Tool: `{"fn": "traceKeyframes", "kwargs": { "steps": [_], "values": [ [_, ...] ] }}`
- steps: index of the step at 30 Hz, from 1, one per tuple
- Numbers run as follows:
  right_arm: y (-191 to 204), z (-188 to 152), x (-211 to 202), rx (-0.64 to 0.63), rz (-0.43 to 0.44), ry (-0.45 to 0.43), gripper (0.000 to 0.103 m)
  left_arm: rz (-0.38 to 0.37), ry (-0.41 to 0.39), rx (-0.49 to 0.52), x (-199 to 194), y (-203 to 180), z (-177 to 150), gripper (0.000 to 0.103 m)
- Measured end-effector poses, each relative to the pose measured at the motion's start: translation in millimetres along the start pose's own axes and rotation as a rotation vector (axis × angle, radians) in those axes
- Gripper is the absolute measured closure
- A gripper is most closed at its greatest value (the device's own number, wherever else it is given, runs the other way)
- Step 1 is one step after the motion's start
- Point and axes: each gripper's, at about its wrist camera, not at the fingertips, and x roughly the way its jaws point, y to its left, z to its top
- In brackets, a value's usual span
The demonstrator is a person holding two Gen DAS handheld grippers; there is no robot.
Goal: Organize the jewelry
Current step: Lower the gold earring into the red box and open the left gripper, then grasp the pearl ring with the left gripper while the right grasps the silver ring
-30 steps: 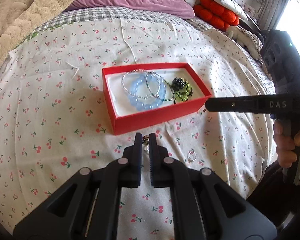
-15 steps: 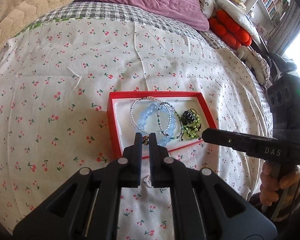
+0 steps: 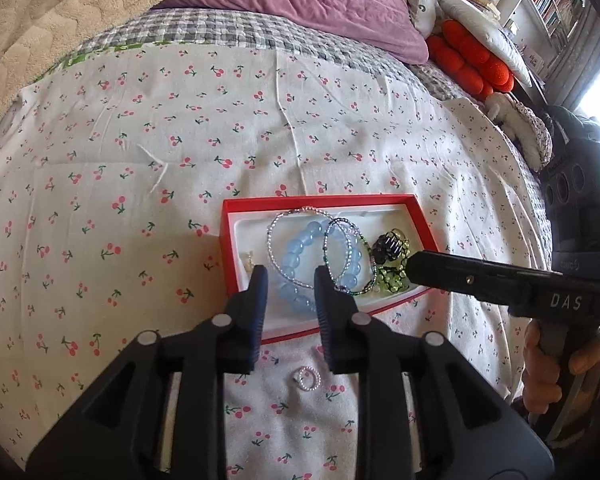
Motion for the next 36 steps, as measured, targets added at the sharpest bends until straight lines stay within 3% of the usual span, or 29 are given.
{"fn": "traceKeyframes", "kwargs": {
  "steps": [4, 7, 13, 25, 30, 36],
  "values": [
    [1, -6, -6, -0.033, -0.014, 0.007, 0.053, 0.019, -0.013, 0.025, -10, -2, -9, 0.051],
    [0, -13, -8, -0.061, -0.043, 0.021, 0.051, 0.047, -0.006, 0.036, -12, 0, -21, 0.044],
    [-3, -34, -13, -0.133, -0.114, 0.026, 0.036, 0.140, 0.027, 0.061, -6, 5, -48, 0.025],
    [-13, -78, -8, -0.230, -0.199, 0.058, 0.031, 0.219, 0.101, 0.190, 14, -2, -89, 0.022],
    [-10, -95, -2, -0.311, -0.220, 0.067, 0.031, 0.200, 0.119, 0.226, 16, -3, -99, 0.022],
    [1, -115, 7, -0.463, -0.206, 0.060, 0.031, 0.120, 0.117, 0.254, 15, -9, -104, 0.022]
  ]
}}
